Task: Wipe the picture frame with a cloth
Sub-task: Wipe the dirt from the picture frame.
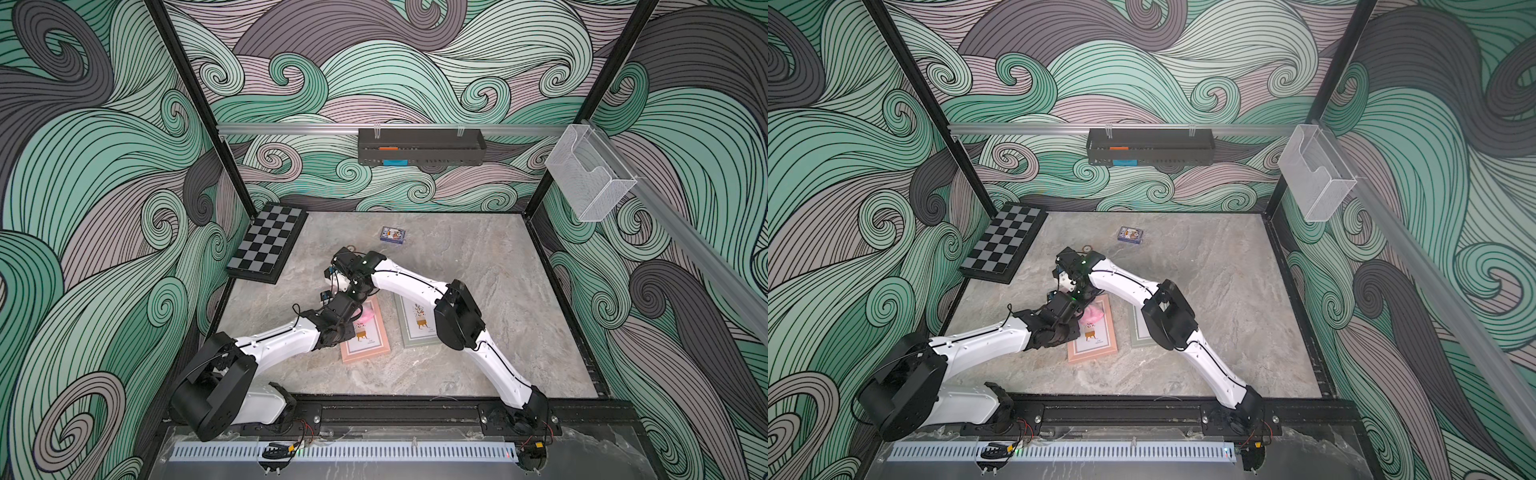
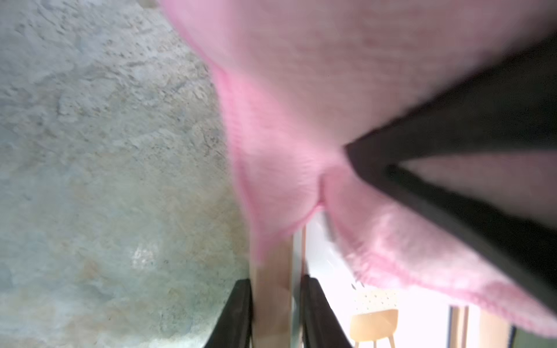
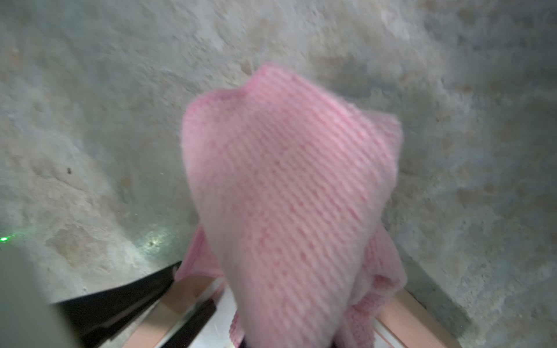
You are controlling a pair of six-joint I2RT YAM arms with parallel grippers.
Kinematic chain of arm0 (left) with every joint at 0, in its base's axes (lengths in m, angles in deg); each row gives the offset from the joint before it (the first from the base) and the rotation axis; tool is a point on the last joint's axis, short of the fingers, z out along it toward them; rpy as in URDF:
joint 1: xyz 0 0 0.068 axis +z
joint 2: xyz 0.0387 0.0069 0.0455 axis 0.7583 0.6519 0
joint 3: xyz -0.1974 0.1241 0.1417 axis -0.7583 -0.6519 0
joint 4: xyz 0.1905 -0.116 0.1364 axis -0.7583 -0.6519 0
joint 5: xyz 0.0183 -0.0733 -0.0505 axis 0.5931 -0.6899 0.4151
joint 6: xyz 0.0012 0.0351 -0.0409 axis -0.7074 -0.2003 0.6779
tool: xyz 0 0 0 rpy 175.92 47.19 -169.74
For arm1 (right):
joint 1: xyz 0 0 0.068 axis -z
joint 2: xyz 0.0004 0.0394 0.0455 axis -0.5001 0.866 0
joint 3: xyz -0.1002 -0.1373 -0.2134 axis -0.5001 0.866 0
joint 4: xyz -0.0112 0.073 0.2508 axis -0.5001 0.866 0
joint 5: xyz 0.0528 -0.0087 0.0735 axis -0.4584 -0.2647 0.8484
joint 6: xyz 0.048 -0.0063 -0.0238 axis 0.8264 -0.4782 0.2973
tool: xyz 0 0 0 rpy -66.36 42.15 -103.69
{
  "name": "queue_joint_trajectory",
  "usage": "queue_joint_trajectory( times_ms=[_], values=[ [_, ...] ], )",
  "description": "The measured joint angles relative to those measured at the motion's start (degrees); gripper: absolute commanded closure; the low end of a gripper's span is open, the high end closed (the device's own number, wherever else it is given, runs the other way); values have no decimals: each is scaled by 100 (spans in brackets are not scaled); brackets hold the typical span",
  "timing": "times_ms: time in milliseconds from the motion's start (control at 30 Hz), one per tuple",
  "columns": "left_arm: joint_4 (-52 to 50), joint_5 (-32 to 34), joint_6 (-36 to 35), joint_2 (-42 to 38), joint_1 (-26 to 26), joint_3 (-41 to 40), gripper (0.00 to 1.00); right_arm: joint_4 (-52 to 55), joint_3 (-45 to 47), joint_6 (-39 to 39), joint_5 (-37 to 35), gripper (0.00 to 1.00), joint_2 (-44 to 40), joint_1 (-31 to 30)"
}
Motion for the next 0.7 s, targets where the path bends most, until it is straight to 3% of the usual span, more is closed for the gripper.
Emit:
queue_joint_trajectory(
  times_ms=[400,700],
  values=[
    [-291,0,13,-387,-4,-190,95,63,463,-7,-142,100,-354,800],
    [-337,114,118,-264,-33,-114,95,-76,896,42,-162,100,-455,848]
  ],
)
